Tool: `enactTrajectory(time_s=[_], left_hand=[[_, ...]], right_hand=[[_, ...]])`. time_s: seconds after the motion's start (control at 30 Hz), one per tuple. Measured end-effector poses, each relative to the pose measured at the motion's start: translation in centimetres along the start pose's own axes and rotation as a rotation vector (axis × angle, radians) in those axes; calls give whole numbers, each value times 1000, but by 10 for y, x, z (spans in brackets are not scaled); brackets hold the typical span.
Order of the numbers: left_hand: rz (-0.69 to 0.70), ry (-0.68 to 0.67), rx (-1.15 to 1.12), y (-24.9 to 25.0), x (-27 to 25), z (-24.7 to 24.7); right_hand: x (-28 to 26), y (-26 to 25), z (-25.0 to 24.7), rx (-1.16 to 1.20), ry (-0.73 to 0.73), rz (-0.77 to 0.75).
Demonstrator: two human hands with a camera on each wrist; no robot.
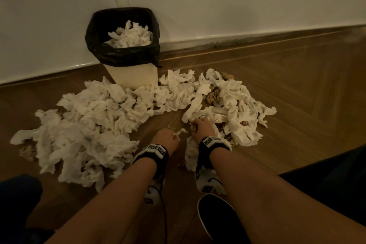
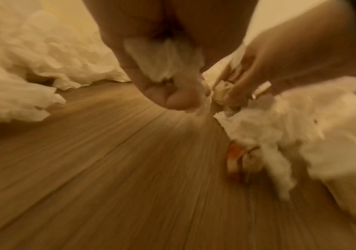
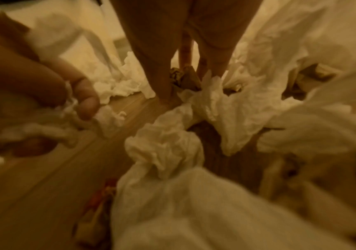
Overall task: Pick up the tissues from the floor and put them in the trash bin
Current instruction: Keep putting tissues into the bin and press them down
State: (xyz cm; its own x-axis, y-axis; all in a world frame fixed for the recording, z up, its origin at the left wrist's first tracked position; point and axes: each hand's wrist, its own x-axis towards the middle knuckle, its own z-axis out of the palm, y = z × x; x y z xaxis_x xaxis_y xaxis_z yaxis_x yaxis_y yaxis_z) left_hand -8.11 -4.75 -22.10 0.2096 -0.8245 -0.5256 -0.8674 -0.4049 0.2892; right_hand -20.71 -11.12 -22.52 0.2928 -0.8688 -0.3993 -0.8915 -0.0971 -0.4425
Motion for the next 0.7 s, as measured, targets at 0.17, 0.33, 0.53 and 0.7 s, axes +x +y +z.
enactTrajectory(time_s=[0.17,0.33,0.53,0.7], left_hand=[[-106,139,-179,-12,2,-5],[-106,175,-270,-18,-6,-17],[-112,184,-533,-15,-15,-32],[-162,182,-594,-9,-25,-47]], right_hand=[[1,6,-11,274,56,85],[-2,9,-18,482,1,109],[-6,5,-24,1089,19,314],[-12,-5,-41,1333,-78,398]])
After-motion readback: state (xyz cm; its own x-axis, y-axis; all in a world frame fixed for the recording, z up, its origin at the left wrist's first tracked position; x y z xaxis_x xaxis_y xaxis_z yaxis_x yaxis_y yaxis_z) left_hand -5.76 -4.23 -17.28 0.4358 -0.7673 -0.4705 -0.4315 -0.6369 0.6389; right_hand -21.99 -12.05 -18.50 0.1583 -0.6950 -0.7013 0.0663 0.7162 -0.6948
